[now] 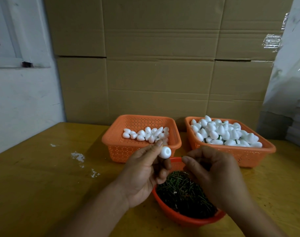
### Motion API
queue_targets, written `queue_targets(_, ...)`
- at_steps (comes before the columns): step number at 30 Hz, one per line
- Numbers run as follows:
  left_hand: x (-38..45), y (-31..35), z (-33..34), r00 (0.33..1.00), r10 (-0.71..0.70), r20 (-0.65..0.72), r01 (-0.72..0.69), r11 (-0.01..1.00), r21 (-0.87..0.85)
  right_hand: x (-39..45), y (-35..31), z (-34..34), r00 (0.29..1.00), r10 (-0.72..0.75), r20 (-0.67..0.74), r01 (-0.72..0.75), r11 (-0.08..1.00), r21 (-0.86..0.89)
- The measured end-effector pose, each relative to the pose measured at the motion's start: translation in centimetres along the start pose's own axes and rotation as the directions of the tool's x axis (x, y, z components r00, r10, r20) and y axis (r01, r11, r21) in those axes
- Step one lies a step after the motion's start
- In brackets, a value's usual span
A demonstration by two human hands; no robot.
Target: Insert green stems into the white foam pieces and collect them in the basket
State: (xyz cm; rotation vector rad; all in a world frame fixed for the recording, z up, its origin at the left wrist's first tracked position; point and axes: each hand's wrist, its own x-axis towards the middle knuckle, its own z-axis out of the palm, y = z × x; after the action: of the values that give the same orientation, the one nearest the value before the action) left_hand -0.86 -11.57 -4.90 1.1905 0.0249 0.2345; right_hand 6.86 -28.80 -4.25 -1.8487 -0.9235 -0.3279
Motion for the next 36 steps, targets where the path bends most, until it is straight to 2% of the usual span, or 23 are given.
queue_targets(2, 0.0, -0.1, 0.0, 1.0, -0.001, 0.002, 0.001, 1.0, 0.016, -0.1, -0.6, 0.2, 1.0, 0.025, -0.017, -0.021, 0.975, 0.221)
queue_targets(4, 0.0, -0.1, -0.1, 1.0, 0.0, 0.004, 0.0, 1.0, 0.03, -0.2, -0.9, 0.4, 0.999, 0.041, -0.004, -0.036, 0.936, 0.351)
queue_targets(13, -0.1, -0.1, -0.1, 0.999, 0.033, 0.033, -0.035, 0.998, 0.051, -0.5, -1.1, 0.8, 0.992, -0.027, 0.127, -0.03, 0.902, 0.43)
queue_targets(16, -0.2, -0.1, 0.0, 0.999, 0.035, 0.038, -0.037, 0.998, 0.054, -0.6, -1.2, 0.9, 0.99, -0.065, 0.121, 0.013, 0.92, 0.391)
queue_targets(22, -0.2, 0.0, 0.1, 0.999, 0.05, 0.021, -0.051, 0.995, 0.085, -0.8, -0.9, 0.6, 0.991, -0.119, 0.065, 0.107, 0.98, 0.166)
queue_targets(28, -0.3, -0.2, 0.2, 0.995, 0.104, 0.006, -0.104, 0.981, 0.166, -0.8, -1.5, 0.5, 0.968, -0.25, -0.013, 0.251, 0.968, 0.021)
queue_targets(36, -0.1, -0.2, 0.2, 0.987, 0.162, -0.019, -0.156, 0.971, 0.184, -1.0, -1.2, 1.0, 0.981, -0.196, 0.001, 0.196, 0.98, 0.027)
